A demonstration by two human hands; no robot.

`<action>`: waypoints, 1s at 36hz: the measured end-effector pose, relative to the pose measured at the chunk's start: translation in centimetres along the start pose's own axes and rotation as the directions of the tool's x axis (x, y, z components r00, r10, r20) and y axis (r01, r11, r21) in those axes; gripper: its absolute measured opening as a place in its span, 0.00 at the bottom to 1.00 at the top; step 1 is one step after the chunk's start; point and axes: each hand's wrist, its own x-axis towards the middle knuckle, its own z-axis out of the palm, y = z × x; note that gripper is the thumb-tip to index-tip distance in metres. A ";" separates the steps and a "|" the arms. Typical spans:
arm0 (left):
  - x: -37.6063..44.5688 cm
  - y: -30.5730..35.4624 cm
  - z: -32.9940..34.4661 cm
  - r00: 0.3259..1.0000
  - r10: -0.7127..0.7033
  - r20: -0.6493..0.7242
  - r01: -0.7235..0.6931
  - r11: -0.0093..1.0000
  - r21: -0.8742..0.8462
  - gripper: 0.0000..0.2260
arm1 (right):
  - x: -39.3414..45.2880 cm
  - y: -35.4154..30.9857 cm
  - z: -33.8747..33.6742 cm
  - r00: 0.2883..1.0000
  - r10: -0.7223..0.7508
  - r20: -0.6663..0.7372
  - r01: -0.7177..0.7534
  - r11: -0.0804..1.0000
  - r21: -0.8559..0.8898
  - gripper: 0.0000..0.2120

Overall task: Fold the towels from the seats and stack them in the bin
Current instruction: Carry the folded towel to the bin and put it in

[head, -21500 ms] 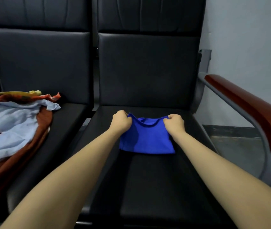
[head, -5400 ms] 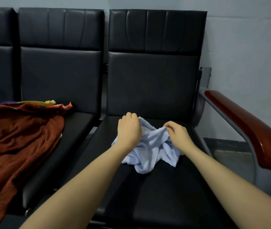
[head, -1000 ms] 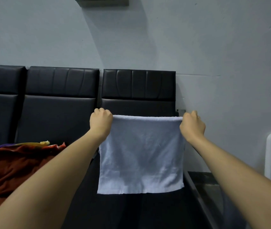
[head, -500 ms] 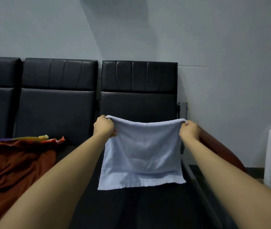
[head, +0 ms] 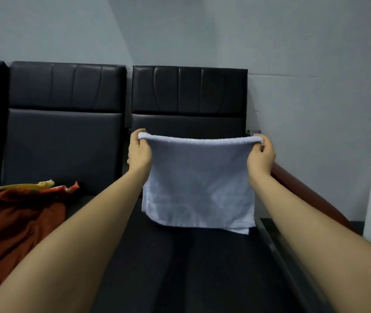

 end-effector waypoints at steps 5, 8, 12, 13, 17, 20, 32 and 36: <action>-2.6 -1.0 -0.3 0.998 0.006 -0.065 -0.011 0.997 -0.072 0.12 | -1.5 0.7 -0.8 0.999 0.034 -0.021 -0.034 0.999 0.017 0.15; -4.4 -2.2 -1.1 0.994 -0.043 -0.104 0.039 0.998 -0.041 0.12 | -2.6 1.6 -1.6 0.997 0.066 -0.026 -0.066 0.998 -0.014 0.13; -6.5 -3.5 -2.6 0.989 -0.010 -0.145 0.027 0.992 0.119 0.11 | -4.3 2.3 -3.0 0.993 0.108 -0.055 -0.114 0.986 -0.122 0.10; -7.0 -3.5 -2.9 0.988 -0.012 -0.154 0.039 0.983 0.177 0.12 | -4.6 2.4 -3.3 0.992 0.110 -0.061 -0.118 0.981 -0.157 0.10; -8.2 -3.7 -4.1 0.984 -0.033 -0.175 0.071 0.974 0.215 0.12 | -5.8 2.2 -4.1 0.987 0.128 -0.097 -0.149 0.954 -0.260 0.16; -8.7 -4.0 -4.9 0.983 -0.031 -0.180 0.073 0.970 0.231 0.12 | -6.8 2.2 -4.8 0.992 0.093 -0.081 -0.115 0.937 -0.330 0.14; -8.3 -9.2 -4.8 0.969 -0.248 -0.024 0.201 0.725 0.659 0.11 | -7.8 7.2 -4.5 0.917 0.363 0.166 -0.240 0.833 -0.499 0.13; -8.1 -11.4 -4.2 0.946 -0.323 0.010 0.222 0.673 0.705 0.13 | -7.7 10.2 -4.3 0.891 0.425 0.161 -0.255 0.761 -0.596 0.12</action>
